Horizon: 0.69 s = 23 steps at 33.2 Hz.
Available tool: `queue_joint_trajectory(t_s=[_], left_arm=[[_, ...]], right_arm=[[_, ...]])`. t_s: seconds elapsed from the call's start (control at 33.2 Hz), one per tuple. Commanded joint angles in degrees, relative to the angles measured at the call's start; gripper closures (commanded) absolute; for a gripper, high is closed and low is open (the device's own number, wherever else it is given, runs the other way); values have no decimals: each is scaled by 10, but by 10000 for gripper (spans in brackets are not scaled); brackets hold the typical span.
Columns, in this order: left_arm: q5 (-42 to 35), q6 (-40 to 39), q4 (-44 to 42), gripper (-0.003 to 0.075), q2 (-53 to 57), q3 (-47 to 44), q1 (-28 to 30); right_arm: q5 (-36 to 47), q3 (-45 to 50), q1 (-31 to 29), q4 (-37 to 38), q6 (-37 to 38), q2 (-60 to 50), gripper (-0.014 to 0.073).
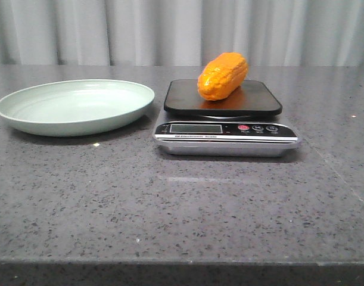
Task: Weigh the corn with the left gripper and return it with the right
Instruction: 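Withdraw the left gripper and let the corn rest on the scale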
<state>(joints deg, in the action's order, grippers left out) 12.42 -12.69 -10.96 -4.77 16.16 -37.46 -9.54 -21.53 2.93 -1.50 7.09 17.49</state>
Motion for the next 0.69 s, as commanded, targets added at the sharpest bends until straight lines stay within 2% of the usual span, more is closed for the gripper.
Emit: queue_joint_trajectory(t_s=[0.0, 0.12, 0.21, 0.51, 0.66], left_arm=[[-38, -1, 0, 586, -7, 15, -3], [-38, -1, 0, 586, -7, 15, -3], [-41, -1, 0, 586, -7, 15, -3], [-50, -1, 0, 586, -7, 15, -3], [-50, -1, 0, 586, -7, 15, -3]], right_arm=[[11, -37, 3, -2, 0, 14, 369], [-15, -69, 25, -1, 0, 35, 148], [-32, -96, 49, -2, 0, 61, 46], [-64, -186, 181, -3, 0, 193, 37], [-102, -276, 254, 5, 0, 303, 38]])
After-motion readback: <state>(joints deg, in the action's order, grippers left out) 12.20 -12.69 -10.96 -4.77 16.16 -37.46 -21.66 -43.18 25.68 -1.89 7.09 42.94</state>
